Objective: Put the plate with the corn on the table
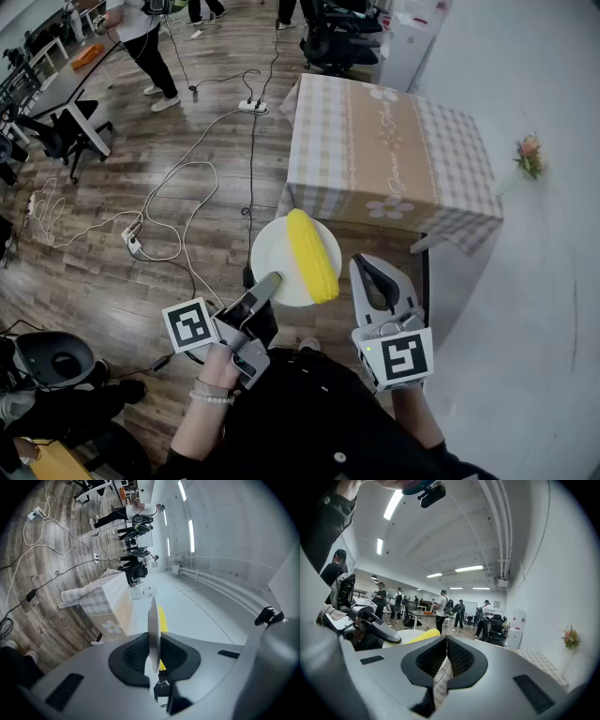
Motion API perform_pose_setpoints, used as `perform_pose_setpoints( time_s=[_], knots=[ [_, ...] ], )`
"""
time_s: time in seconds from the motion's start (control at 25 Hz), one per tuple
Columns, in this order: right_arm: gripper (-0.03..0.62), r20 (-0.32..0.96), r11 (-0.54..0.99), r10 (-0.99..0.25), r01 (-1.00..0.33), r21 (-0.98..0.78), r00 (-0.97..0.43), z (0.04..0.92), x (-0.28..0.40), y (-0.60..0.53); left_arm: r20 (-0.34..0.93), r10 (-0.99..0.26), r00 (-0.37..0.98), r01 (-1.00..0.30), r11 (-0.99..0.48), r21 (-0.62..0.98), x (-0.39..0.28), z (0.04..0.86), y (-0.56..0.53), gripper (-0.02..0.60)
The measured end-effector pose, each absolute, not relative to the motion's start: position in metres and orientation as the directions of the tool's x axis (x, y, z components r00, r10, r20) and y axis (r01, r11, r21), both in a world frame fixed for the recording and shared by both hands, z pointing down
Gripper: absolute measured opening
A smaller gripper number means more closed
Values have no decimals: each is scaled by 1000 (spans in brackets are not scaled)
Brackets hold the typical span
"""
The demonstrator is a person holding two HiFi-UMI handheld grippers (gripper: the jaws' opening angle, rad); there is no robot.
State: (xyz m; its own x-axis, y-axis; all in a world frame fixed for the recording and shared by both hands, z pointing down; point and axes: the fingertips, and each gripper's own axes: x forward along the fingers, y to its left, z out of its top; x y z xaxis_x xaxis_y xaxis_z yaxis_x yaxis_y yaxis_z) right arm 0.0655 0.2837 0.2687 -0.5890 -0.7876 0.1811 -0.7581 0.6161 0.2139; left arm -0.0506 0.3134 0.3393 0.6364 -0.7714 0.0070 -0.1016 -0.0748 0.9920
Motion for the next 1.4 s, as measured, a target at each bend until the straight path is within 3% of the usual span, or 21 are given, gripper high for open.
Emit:
perform_pose_setpoints(
  time_s=[0.6, 0.88, 1.12, 1.2, 1.4],
  knots=[
    [41, 215, 601, -796, -782, 168, -565, 280, 73, 278, 2, -763, 646, -93, -76, 993, -50, 343, 314, 51],
    [43, 268, 574, -750, -796, -193, -605, 308, 81, 273, -5, -757, 653, -83, -78, 994, -49, 345, 315, 51],
    [66, 218, 489, -666, -638, -595, -713, 328, 76, 276, -14, -752, 659, -80, -88, 993, -48, 343, 316, 51],
    [117, 201, 476, -650, -598, -644, -733, 332, 74, 275, -16, -750, 661, -77, -89, 993, -48, 343, 316, 51],
    [117, 165, 430, -615, -503, -750, -771, 337, 65, 279, -38, -738, 674, -54, -101, 993, -47, 340, 321, 51]
  ],
)
